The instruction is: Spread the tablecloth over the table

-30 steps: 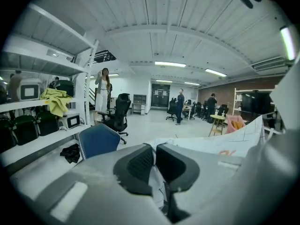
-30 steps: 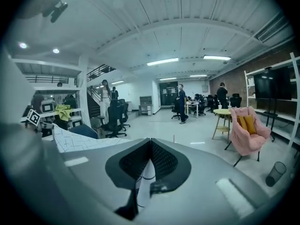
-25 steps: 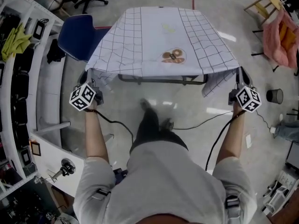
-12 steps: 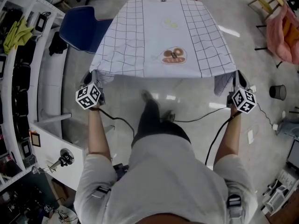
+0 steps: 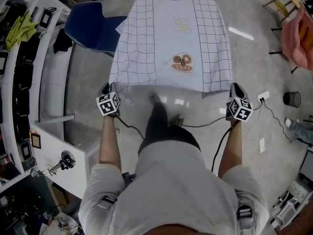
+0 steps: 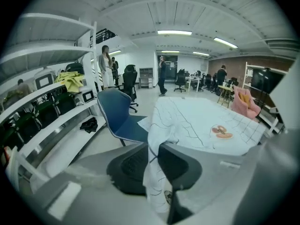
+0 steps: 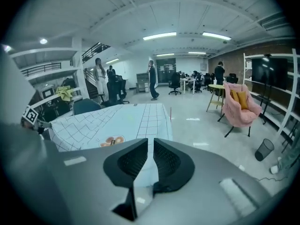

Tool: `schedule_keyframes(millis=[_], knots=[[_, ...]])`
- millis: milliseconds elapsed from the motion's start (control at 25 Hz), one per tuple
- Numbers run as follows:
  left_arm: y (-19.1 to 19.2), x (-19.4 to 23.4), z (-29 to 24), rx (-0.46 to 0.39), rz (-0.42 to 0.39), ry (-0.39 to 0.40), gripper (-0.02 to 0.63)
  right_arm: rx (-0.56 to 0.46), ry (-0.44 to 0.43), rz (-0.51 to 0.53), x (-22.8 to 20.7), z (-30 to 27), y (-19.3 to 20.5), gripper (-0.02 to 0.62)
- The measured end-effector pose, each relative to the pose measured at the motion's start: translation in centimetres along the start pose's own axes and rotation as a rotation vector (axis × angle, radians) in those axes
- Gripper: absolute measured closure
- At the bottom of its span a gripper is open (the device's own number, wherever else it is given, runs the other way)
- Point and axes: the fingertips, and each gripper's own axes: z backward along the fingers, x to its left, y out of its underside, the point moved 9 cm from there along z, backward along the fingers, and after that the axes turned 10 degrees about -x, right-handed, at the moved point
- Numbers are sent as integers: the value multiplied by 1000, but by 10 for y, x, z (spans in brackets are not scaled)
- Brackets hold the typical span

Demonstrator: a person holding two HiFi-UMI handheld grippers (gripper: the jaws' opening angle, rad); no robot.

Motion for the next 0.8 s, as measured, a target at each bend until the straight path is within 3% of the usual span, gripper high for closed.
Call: schedule_keyframes(millis=[120, 280, 360, 440, 520, 680, 800], knots=[[11, -3, 3, 20, 10, -38, 537, -25, -22, -43, 11, -5, -2, 552], [24, 1, 10, 51, 16, -120, 534, -58, -82, -19, 35, -13, -13, 552], [27, 10, 19, 26, 49, -201, 534, -85, -111, -4, 49, -14, -15, 555], [15, 11, 25, -39, 117, -224, 536, -129, -135, 30, 68, -13, -30, 588], [-13, -10, 22, -133, 143, -146, 586, -190, -176, 82, 92, -15, -54, 589], [-57, -103, 14, -283, 22, 104, 586, -289, -251, 169, 149, -15, -80, 589], [-86, -171, 11, -365, 18, 226, 586, -369, -266, 204, 177, -7, -100, 589]])
